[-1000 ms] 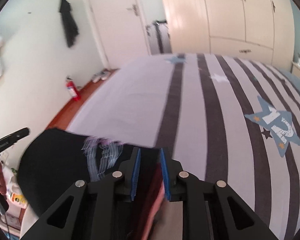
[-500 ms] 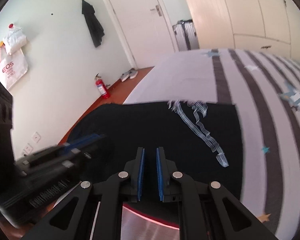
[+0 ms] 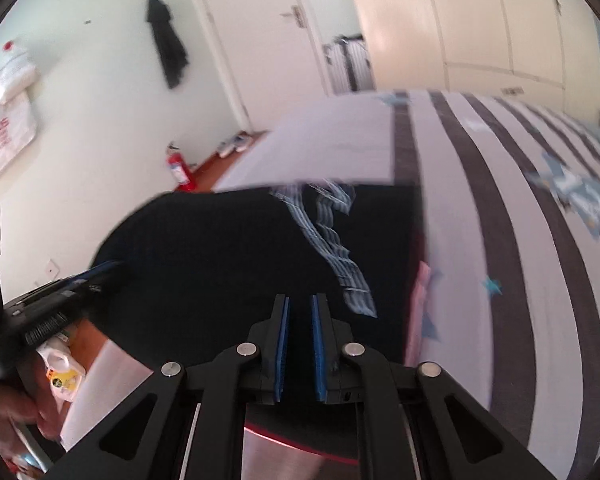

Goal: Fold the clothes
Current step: 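Lower the black shirt onto the red and pink stack with both tools, then open both tools and release the shirt on the stack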

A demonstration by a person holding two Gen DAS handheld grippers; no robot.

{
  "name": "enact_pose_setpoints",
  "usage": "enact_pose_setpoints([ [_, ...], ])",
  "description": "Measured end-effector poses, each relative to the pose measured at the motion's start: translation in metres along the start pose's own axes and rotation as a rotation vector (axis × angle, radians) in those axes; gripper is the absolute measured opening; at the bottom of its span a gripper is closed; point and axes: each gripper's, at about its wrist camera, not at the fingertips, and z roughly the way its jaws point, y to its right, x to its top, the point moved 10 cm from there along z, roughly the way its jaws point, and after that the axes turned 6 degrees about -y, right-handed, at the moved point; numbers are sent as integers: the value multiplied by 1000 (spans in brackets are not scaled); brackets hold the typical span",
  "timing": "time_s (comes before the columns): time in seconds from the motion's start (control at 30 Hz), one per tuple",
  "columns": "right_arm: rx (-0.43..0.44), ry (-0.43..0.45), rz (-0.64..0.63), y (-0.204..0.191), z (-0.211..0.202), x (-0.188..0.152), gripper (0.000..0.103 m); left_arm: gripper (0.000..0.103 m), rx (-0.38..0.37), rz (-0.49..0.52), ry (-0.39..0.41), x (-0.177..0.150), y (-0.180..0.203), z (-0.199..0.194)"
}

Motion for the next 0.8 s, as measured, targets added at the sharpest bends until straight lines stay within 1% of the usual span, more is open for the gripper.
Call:
enact_pose_setpoints([
  [0.03, -5, -6, -9, 4, -1, -2, 0, 2, -4, 0, -3, 1, -1, -3],
  [0.17, -16, 20, -35, 6, -15, 0, 0, 2, 26, -19, 26, 8, -12, -14],
  [0.23, -19, 15, -34, 11, -14, -3, 0, 2, 30, -35, -1, 0, -23, -6],
  [0.3, -12, -2, -46, 12, -10, -7, 0, 2, 40, -26, -5, 1, -30, -3],
  [0.37, -10, -4, -47, 14, -15, -5, 0, 2, 51, -47, 6, 7, -31, -12],
  [0.43, -24, 21, -19, 20, -27, 4, 0, 2, 51, -54, 25, 21, -30, -16],
  [0.47, -29, 46, -2, 23, -33, 14, 4, 2, 48, -53, 37, 31, -29, -17],
  [0.5, -27, 56, 2, 23, -34, 22, 5, 2, 44, -51, 48, 41, -27, -16],
  [0.57, -25, 66, -1, 20, -28, 42, 5, 2, 32, -36, 58, 59, -19, -6],
  [0.67, -31, 55, -17, 13, -5, 63, 5, 2, 38, -25, 25, 75, -14, 23],
  [0.73, -38, 30, -17, 11, 13, 71, 5, 2, 66, -27, -5, 73, -18, 41],
  [0.8, -57, -1, -28, 13, 29, 68, 5, 2, 84, -35, -24, 69, -22, 53],
])
